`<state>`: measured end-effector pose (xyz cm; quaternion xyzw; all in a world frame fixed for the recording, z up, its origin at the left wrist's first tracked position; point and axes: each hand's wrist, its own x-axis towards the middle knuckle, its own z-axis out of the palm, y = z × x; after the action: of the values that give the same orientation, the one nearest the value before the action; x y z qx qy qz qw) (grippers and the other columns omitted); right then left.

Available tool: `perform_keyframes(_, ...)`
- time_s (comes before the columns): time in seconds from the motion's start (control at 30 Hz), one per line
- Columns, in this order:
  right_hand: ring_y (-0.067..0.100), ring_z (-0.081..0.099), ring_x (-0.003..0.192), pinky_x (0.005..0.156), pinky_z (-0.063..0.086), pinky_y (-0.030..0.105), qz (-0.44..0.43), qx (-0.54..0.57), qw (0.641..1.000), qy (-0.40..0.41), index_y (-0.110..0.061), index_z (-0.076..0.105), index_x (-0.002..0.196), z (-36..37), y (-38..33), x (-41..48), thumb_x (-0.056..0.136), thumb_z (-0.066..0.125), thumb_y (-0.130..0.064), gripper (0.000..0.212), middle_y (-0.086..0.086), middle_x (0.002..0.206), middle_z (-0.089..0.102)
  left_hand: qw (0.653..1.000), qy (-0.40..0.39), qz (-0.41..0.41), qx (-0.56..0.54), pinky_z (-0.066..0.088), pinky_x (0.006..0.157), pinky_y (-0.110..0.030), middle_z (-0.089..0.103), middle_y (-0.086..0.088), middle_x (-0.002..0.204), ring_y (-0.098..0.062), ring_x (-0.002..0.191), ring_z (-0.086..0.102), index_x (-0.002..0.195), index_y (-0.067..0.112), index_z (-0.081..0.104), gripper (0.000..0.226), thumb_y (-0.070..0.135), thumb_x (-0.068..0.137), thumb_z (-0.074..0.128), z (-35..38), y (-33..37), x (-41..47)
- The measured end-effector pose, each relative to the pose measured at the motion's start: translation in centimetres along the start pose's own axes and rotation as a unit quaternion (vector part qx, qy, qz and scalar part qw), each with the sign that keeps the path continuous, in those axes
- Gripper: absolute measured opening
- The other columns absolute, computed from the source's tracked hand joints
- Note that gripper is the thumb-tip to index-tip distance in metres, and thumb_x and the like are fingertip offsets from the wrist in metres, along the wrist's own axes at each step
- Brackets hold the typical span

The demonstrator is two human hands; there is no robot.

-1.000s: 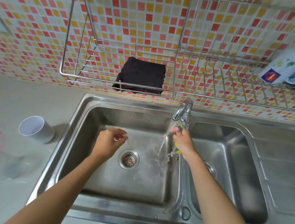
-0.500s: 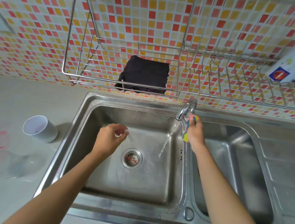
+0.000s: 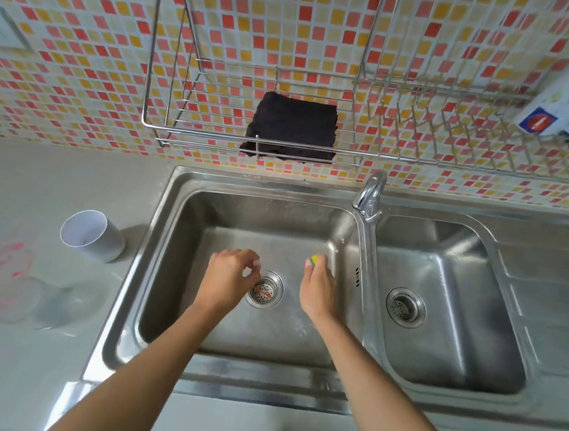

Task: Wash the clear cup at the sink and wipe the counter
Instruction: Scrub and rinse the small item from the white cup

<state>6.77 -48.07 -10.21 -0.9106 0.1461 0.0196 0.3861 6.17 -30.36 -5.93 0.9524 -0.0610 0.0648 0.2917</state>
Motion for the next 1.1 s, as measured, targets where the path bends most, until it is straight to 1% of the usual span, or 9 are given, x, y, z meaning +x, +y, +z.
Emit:
perform_keyframes(0.1,0.036,0.058,0.091,0.063,0.032,0.035,0.005,-0.006,1.0,0.016,-0.007,0.046,0.107,0.1,-0.2,-0.7,0.102,0.035,-0.023,0.02,0.017,0.101,0.062,1.0,0.022,0.007,0.003,0.053,0.069,-0.041,0.07,0.001,0.073,-0.026,0.065,0.064,0.084,0.012,0.071,0.007,0.014,0.078,0.067,-0.2,0.0,-0.2)
perform_keyframes(0.2,0.034,0.057,0.089,0.067,0.037,0.038,-0.055,0.007,0.997,0.045,-0.007,0.048,0.106,0.1,-1.0,-1.3,0.101,0.04,-0.019,0.015,0.015,0.101,0.06,0.999,0.026,0.029,0.025,0.053,0.069,-0.039,0.071,0.0,0.075,-0.026,0.065,0.064,0.084,0.012,0.07,0.008,0.009,0.076,0.07,-0.8,-0.4,-0.3)
perform_keyframes(0.5,0.04,0.055,0.104,0.074,0.037,0.037,0.063,-0.041,0.997,-0.036,-0.006,0.046,0.116,1.4,-1.2,-2.4,0.103,0.035,-0.028,0.028,0.023,0.116,0.057,0.998,-0.008,-0.024,0.054,0.051,0.07,-0.038,0.071,-0.002,0.074,-0.03,0.069,0.064,0.082,0.014,0.07,0.005,0.011,0.078,0.069,-2.4,-4.4,-2.5)
perform_keyframes(0.57,0.038,0.053,0.107,0.079,0.036,0.038,0.079,0.011,0.996,-0.046,-0.011,0.047,0.116,1.1,-2.5,-3.1,0.102,0.031,-0.031,0.029,0.02,0.118,0.055,0.999,0.019,-0.017,0.042,0.051,0.067,-0.035,0.071,-0.001,0.072,-0.028,0.065,0.064,0.081,0.014,0.071,0.003,0.012,0.078,0.07,-3.1,-4.7,-3.0)
perform_keyframes(0.7,0.019,0.047,0.115,0.096,0.037,0.032,-0.064,0.119,0.991,-0.022,-0.024,0.047,0.133,-1.6,-10.1,-3.4,0.098,0.027,-0.024,0.04,0.002,0.123,0.049,0.997,0.07,0.03,0.012,0.052,0.066,-0.034,0.071,-0.002,0.071,-0.027,0.063,0.065,0.082,0.012,0.072,0.005,0.015,0.079,0.07,-6.5,-4.4,-2.2)
perform_keyframes(0.77,0.01,0.045,0.109,0.089,0.033,0.024,-0.126,0.159,0.979,-0.01,-0.028,0.041,0.139,-3.4,-15.3,-2.7,0.1,0.031,-0.023,0.04,-0.007,0.12,0.043,0.996,0.088,0.03,-0.009,0.054,0.068,-0.035,0.073,-0.003,0.076,-0.025,0.068,0.066,0.088,0.012,0.073,0.009,0.017,0.082,0.069,-8.6,-4.4,-1.1)
perform_keyframes(0.87,0.012,0.053,0.097,0.072,0.039,0.021,-0.181,0.204,0.961,0.041,-0.023,0.039,0.135,-5.7,-22.2,-1.2,0.1,0.042,-0.033,0.036,-0.006,0.114,0.053,0.992,0.123,0.035,-0.021,0.051,0.065,-0.029,0.072,-0.003,0.075,-0.022,0.068,0.066,0.09,0.011,0.073,0.01,0.018,0.083,0.071,-11.9,-4.1,0.5)
perform_keyframes(1.0,0.0,0.053,0.065,0.048,0.037,0.004,-0.206,0.214,0.949,0.108,-0.015,0.038,0.122,-7.1,-28.0,1.9,0.098,0.052,-0.031,0.032,-0.013,0.081,0.052,0.988,0.152,0.031,-0.027,0.046,0.066,-0.025,0.072,0.001,0.078,-0.018,0.068,0.064,0.09,0.013,0.072,0.009,0.02,0.085,0.07,-15.3,-4.6,2.0)
perform_keyframes(1.1,0.016,0.062,0.067,0.051,0.049,0.023,-0.203,0.139,0.965,0.094,-0.017,0.034,0.114,-6.1,-30.6,5.2,0.096,0.054,-0.03,0.03,-0.009,0.079,0.052,0.989,0.146,0.001,-0.028,0.047,0.068,-0.021,0.072,0.005,0.086,-0.01,0.071,0.061,0.097,0.016,0.072,0.014,0.026,0.087,0.069,-16.5,-5.7,2.4)
